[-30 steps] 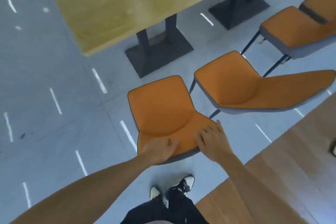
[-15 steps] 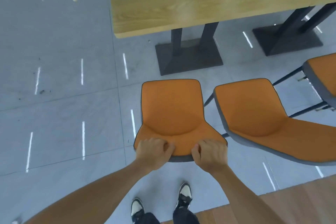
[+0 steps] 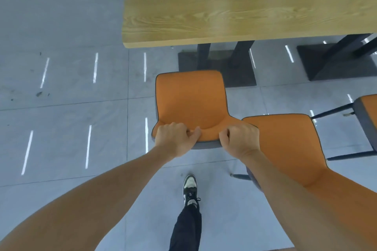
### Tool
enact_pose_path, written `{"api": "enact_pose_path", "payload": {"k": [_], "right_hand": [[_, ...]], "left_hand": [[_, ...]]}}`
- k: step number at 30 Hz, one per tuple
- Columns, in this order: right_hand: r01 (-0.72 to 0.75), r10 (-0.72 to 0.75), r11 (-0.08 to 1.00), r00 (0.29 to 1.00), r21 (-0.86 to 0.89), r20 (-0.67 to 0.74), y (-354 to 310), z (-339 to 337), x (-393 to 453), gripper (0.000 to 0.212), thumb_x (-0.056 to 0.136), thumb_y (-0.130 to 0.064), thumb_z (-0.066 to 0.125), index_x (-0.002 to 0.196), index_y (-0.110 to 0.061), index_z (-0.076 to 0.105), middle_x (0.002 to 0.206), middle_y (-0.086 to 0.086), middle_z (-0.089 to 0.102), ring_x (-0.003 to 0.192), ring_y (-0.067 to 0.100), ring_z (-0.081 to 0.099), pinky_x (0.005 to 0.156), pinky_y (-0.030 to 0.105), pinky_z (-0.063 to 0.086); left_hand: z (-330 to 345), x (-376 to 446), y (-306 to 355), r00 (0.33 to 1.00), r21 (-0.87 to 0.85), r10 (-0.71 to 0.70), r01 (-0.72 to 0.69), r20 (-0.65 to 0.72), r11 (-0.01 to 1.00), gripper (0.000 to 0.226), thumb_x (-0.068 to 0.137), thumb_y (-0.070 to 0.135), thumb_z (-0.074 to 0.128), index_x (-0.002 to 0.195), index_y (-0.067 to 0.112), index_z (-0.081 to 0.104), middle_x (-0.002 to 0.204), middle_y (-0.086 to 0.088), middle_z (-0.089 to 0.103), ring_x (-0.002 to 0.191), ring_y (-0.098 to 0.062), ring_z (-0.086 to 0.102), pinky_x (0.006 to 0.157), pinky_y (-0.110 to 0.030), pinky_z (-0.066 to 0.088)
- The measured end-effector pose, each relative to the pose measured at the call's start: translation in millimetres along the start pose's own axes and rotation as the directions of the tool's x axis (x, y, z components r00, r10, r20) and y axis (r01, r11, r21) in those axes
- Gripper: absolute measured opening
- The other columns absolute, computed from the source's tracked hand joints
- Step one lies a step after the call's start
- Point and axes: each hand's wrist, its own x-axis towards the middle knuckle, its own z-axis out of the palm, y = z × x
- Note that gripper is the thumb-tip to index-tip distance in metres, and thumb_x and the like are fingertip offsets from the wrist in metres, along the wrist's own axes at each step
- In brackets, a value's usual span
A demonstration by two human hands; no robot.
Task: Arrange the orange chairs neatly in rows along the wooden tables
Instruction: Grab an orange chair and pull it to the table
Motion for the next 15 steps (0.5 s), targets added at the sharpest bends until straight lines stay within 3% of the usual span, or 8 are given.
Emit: {"api": "enact_pose_path", "payload": {"k": [10,13,15], "right_hand": [[0.022,-0.020,0.998,0.999,0.053,-0.026,29.8,1.7,94.9,0.038,0.075,-0.023,0.042,0.047,-0.025,0.015,0.043,-0.011,0.019,0.040,0.013,0.018,0.045,0.018,0.014],[0.059,-0.053,0.996,0.996,0.072,-0.072,20.4,5.4,91.9,0.034,0.074,-0.021,0.044,0.047,-0.024,0.023,0.043,-0.010,0.020,0.041,0.012,0.017,0.042,0.019,0.017],[0.066,-0.060,0.995,0.995,0.081,-0.074,20.8,7.4,86.9,0.034,0.075,-0.022,0.044,0.046,-0.023,0.026,0.043,-0.011,0.021,0.040,0.012,0.018,0.039,0.019,0.020]], "left_hand": [[-28.4,94.0,3.2,0.999,-0.055,-0.016,0.014,-0.038,0.998,0.066,0.092,0.063,0.030,0.051,0.013,0.044,0.044,0.003,0.044,0.045,-0.017,0.043,0.048,-0.028,0.027],[-26.2,91.6,-7.1,0.998,-0.044,-0.020,0.017,-0.060,0.999,0.069,0.086,0.064,0.022,0.052,0.011,0.051,0.043,0.002,0.046,0.046,-0.018,0.046,0.046,-0.026,0.028],[-23.2,86.4,-4.9,0.996,-0.042,-0.033,0.030,-0.081,0.999,0.067,0.089,0.060,0.028,0.055,0.012,0.060,0.044,0.002,0.049,0.048,-0.018,0.047,0.046,-0.026,0.027]]}}
